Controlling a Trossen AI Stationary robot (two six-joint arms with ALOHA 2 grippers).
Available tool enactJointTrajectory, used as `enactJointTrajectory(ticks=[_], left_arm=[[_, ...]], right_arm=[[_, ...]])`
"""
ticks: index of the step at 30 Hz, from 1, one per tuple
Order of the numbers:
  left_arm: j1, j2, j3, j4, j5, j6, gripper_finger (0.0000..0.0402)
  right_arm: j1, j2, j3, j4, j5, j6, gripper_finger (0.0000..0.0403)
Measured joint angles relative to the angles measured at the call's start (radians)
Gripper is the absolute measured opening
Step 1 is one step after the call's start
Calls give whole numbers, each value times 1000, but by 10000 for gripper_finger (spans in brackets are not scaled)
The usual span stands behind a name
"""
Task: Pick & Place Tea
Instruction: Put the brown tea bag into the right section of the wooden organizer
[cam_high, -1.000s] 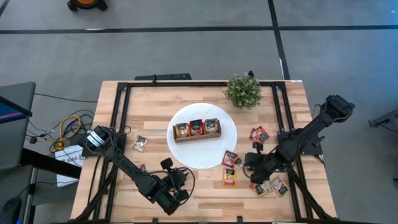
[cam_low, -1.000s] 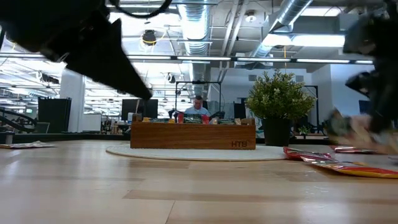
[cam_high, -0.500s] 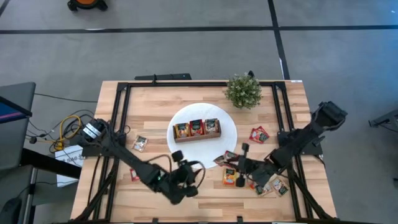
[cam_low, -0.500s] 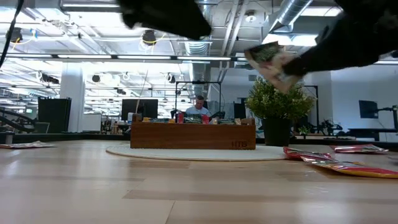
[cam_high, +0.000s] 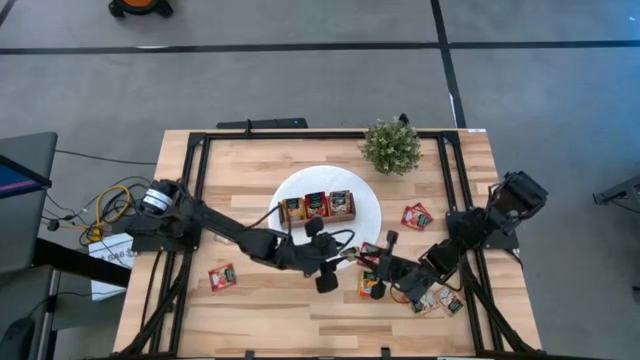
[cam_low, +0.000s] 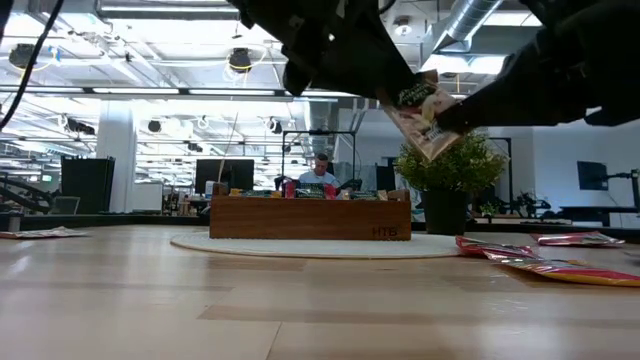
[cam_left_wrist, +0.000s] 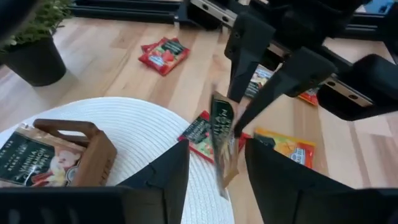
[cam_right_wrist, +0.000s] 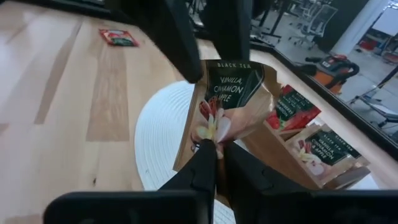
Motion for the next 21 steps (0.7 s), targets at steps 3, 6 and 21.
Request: enactJointTrajectory(ticks=[3, 6, 21], left_arm=[[15, 0, 0, 13, 14, 1, 144], [31, 0, 0, 18, 91, 1, 127], [38, 26, -1, 36, 84, 104, 2]], right_arm=[[0, 0, 0, 3, 8, -1, 28], [0, 0, 0, 6, 8, -1, 21], [0, -37, 0, -123, 29, 5, 76]])
